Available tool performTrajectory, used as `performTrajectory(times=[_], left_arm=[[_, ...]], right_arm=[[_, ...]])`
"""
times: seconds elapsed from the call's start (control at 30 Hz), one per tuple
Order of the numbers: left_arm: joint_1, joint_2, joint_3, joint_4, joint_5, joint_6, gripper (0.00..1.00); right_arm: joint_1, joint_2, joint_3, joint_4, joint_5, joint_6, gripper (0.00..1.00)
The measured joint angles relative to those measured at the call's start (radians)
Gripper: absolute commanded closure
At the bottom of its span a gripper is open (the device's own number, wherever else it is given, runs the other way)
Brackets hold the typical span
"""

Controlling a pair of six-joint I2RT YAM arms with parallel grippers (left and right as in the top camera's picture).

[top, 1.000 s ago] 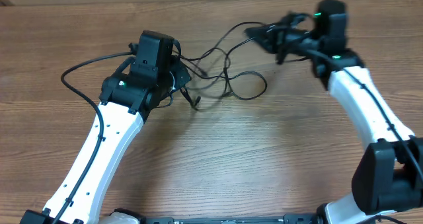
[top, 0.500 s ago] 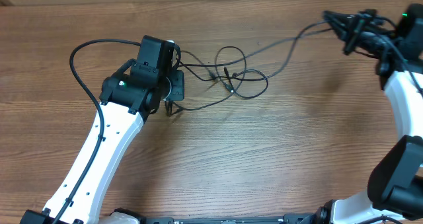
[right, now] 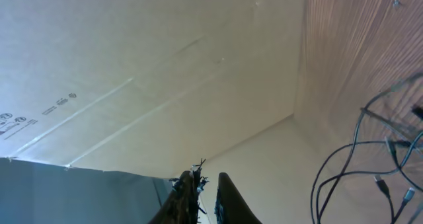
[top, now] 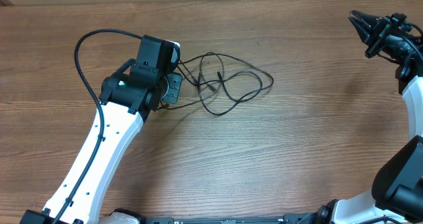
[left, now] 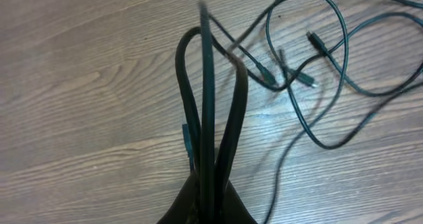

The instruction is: Untangle cables

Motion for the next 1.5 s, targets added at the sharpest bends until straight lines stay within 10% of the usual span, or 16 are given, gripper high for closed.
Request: performTrajectory(times=[0.2,0.5,0.77,1.5], left_arm=[[0.0,0.0,0.0,0.005,0.002,0.025,0.96],[0.0,0.0,0.0,0.082,0.061,0.015,0.96],[0.0,0.0,0.0,0.099,0.084,-0.027,0.96],[0.0,0.0,0.0,0.206,0.103,-0.248,0.96]], right_arm=[[0.005,0.0,0.0,-0.031,-0.01,-0.078,0.67],[0.127,0.0,0.001,-0.383,0.003,-0.436,0.03],[0.322,0.0,0.001,-0.607,0.152,-0.782,0.0],[0.802,0.0,0.001,-0.659,0.601,-1.188,0.0]])
